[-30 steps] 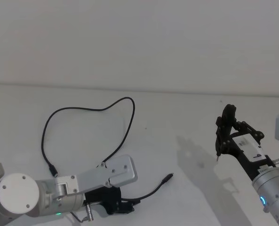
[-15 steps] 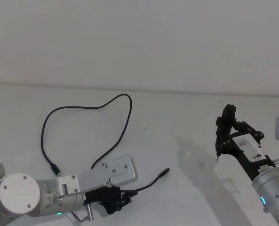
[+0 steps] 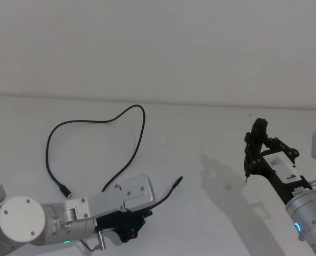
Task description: Pick up the data cable with the one hand.
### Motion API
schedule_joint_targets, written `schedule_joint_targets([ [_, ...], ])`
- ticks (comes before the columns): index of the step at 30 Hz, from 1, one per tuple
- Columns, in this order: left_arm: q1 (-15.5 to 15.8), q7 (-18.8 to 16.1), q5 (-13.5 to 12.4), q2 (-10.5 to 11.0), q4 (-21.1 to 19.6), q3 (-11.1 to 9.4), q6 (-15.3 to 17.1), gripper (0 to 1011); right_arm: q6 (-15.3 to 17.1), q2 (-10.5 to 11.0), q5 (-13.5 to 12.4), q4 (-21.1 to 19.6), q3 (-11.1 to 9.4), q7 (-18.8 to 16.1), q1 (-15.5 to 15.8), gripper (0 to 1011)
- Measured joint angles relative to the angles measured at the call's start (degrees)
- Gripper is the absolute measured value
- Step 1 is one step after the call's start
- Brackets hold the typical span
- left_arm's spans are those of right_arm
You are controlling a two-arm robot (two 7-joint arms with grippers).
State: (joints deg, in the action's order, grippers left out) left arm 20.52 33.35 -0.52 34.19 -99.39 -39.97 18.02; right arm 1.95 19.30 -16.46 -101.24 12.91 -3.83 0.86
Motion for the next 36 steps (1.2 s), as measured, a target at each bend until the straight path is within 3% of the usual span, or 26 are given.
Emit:
schedule_joint_targets([
  [5, -0.4, -0.4, 0.1, 0.0, 0.0, 0.5, -1.3, 35, -0.4, -0.2, -0.1, -0.5, -0.3, -0.1, 0.1, 268],
  [12, -1.5, -1.5, 0.5, 0.1, -0.4, 1.8, -5.9, 35, -1.7, -0.7, -1.1, -2.0, -0.9, -1.0, 0.0, 268],
  [24, -3.0, -3.2, 1.1, 0.7, -1.0, 4.6, -18.6, 35, -2.6, -1.3, -3.5, -5.6, -1.9, -3.7, -2.3, 268],
  [36, -3.3, -4.3, 1.0, 0.7, -1.1, 6.6, -27.2, 35, -1.4, -3.0, -8.7, -7.0, -2.5, -6.5, -4.1, 268],
])
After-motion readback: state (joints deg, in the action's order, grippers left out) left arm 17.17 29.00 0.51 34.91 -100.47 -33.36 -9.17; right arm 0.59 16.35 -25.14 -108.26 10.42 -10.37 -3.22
